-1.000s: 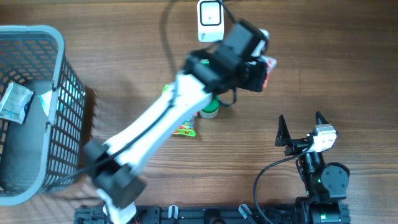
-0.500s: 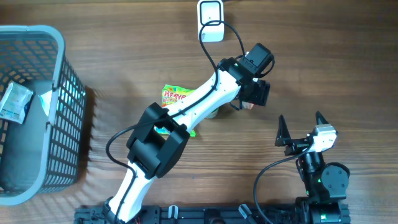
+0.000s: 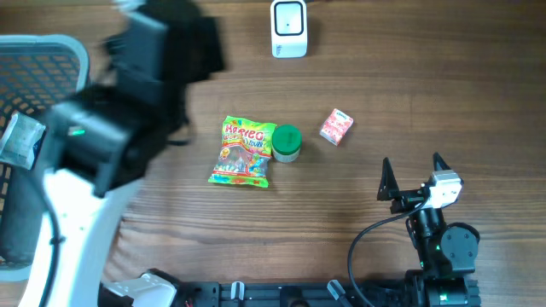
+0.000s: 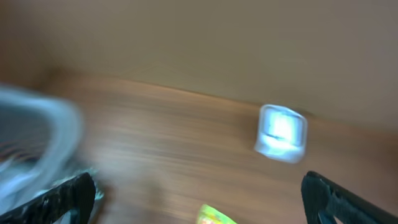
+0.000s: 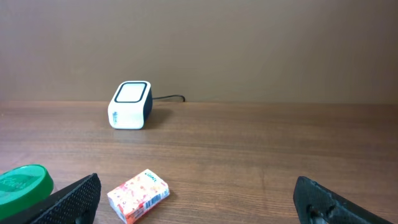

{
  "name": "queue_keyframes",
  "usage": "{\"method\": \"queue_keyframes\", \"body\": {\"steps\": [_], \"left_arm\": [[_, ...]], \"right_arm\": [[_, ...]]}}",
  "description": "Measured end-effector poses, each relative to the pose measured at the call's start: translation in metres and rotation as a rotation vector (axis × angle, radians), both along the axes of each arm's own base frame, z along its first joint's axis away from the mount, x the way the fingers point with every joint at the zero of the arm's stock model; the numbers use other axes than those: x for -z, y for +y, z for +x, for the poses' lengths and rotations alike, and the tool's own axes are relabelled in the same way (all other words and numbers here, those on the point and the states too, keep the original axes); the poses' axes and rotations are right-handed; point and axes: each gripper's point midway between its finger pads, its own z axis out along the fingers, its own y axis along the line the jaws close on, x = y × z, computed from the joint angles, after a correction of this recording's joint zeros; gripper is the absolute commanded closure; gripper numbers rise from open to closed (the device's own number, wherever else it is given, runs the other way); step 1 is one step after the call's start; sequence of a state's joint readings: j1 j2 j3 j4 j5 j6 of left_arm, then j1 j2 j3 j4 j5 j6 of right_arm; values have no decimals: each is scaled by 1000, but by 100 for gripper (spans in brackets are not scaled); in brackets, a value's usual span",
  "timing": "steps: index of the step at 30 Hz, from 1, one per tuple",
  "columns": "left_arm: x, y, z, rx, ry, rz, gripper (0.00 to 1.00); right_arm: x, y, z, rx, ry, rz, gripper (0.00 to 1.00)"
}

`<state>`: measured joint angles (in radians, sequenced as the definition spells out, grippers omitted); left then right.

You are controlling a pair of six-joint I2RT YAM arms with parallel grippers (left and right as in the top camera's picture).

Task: Scan the item barcode
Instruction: 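Place the Kleenex pack on the table right of the canister, then grasp the mint-green toilet-wipes pack in the basket with left gripper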

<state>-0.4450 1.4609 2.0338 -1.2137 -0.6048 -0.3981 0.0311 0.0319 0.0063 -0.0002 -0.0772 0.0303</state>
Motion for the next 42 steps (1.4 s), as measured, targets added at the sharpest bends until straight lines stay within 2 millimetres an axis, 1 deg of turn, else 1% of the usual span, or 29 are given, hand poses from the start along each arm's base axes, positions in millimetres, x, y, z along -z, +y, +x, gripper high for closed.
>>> {"method": "queue_keyframes", "body": {"steps": [1,2,3,4,5,6,7,9,10,11,12,14,17,19,21,23,26,29,35,42], "left_arm": [[6,38,-9,-151,22,-20,0],[24,98,-29,-425,63,-90,0],[28,121,-38,-541,57,-145,0],[43,146,-58,-691,92,-210,0],[53,189,-83,-947,51,-325,0],[56,200,-89,-1017,27,-380,0],[66,227,-104,-1170,-17,-500,0],[77,246,-109,-1256,-54,-605,0],[89,259,-114,-1314,-54,-649,0],[103,269,-115,-1352,-44,-687,0],[120,274,-111,-1378,-19,-722,0],[144,280,-103,-1416,9,-761,0],[196,286,-86,-1515,68,-834,0],[223,287,-81,-1605,99,-878,0],[238,290,-76,-1644,114,-890,0],[268,295,-66,-1690,169,-889,0],[286,297,-62,-1716,207,-883,0],[295,298,-62,-1729,234,-876,0],[305,300,-62,-1739,259,-857,0],[305,302,-61,-1739,251,-851,0]], "right_arm": [[0,0,0,0,0,0,0],[0,0,0,0,1,0,0],[0,0,0,0,0,0,0],[0,0,0,0,0,0,0],[0,0,0,0,0,0,0],[0,0,0,0,0,0,0],[0,0,0,0,0,0,0],[0,0,0,0,1,0,0],[0,0,0,0,1,0,0],[0,0,0,0,0,0,0],[0,0,0,0,1,0,0],[0,0,0,0,0,0,0],[0,0,0,0,1,0,0],[0,0,0,0,0,0,0],[0,0,0,0,0,0,0],[0,0,0,0,0,0,0],[0,0,0,0,0,0,0],[0,0,0,0,0,0,0],[0,0,0,0,0,0,0],[0,0,0,0,0,0,0]]}}
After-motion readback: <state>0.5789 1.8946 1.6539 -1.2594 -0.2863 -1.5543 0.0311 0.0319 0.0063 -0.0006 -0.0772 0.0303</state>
